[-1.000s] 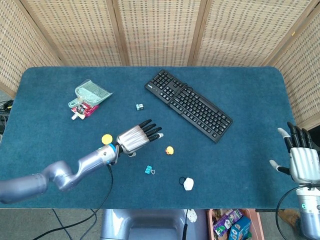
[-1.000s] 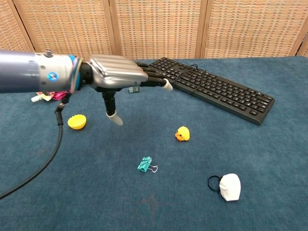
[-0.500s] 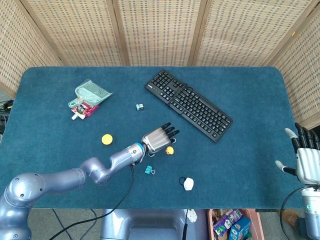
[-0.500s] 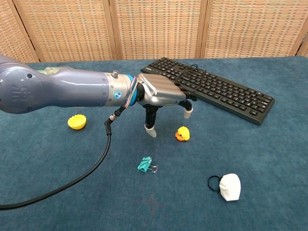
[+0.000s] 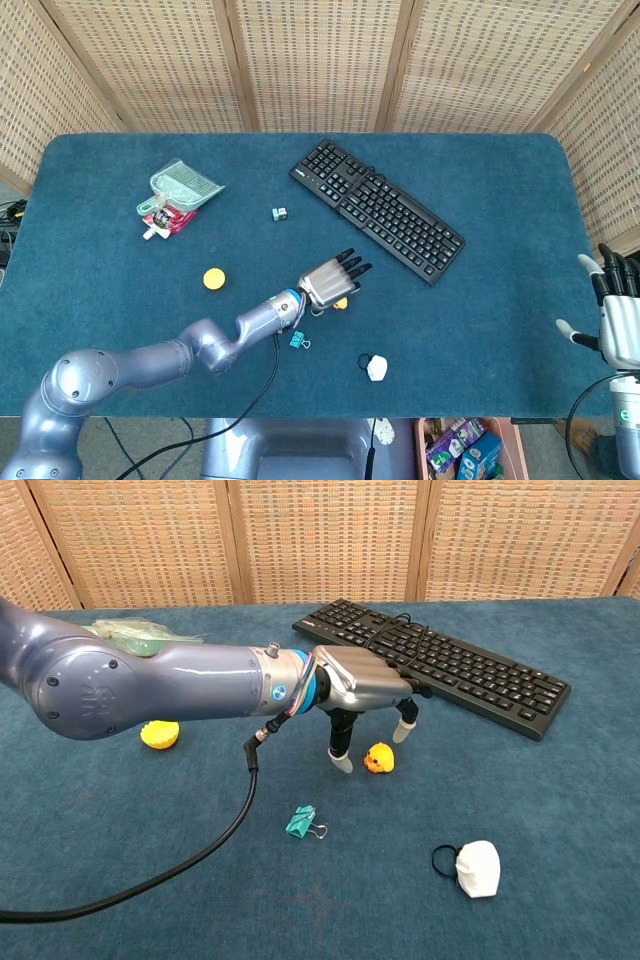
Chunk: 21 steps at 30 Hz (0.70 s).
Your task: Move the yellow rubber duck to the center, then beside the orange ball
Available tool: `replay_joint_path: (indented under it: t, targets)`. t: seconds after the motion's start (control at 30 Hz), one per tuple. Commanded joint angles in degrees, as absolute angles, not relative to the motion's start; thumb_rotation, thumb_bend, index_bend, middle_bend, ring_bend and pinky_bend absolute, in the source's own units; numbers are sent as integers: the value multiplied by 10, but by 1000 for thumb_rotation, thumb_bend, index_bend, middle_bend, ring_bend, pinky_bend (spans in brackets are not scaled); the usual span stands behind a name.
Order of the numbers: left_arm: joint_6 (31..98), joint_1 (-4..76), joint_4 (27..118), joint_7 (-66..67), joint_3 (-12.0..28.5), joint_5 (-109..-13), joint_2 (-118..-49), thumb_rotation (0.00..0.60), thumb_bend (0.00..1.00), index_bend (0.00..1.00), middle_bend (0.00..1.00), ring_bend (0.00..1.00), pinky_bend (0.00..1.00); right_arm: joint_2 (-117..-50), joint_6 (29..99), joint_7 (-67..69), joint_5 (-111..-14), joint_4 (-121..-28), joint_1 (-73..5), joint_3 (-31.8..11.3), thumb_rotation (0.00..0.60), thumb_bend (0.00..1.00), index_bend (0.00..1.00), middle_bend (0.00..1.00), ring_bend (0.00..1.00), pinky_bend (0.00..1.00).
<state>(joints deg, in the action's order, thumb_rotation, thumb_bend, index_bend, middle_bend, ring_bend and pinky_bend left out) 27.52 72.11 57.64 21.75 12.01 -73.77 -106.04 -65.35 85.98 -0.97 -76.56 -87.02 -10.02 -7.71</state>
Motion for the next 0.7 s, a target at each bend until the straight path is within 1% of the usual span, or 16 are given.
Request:
replay_joint_path:
  t: [0.03,0.13,0.23,0.33,0.57,0.7]
  targets:
    - [277,729,558,215,118,-736,-1077,600,207,388,0,0,0,-653,860,-8,-765,-870,-99,-79,600,0,0,0,0,0]
    - [284,737,537,218,115,-740,-1096,600,231,423,0,0,0,-651,857,-3,-764,-869,-97,-82,600,1,0,0,0,0]
    - [291,742,520,214,117,-738,-1108,600,239,428,0,0,0,-650,854,2,-763,-868,-96,-85,600,1,0,0,0,0]
    - [293,745,512,211,116,-739,-1112,600,245,430,0,0,0,-649,852,5,-763,-867,-95,-87,600,1,0,0,0,0]
    - [290,751,501,203,111,-738,-1119,600,257,469,0,0,0,-648,851,7,-765,-867,-92,-92,600,3,0,0,0,0]
    - [291,753,497,205,109,-737,-1122,600,269,549,0,0,0,-648,850,9,-765,-867,-90,-94,600,3,0,0,0,0]
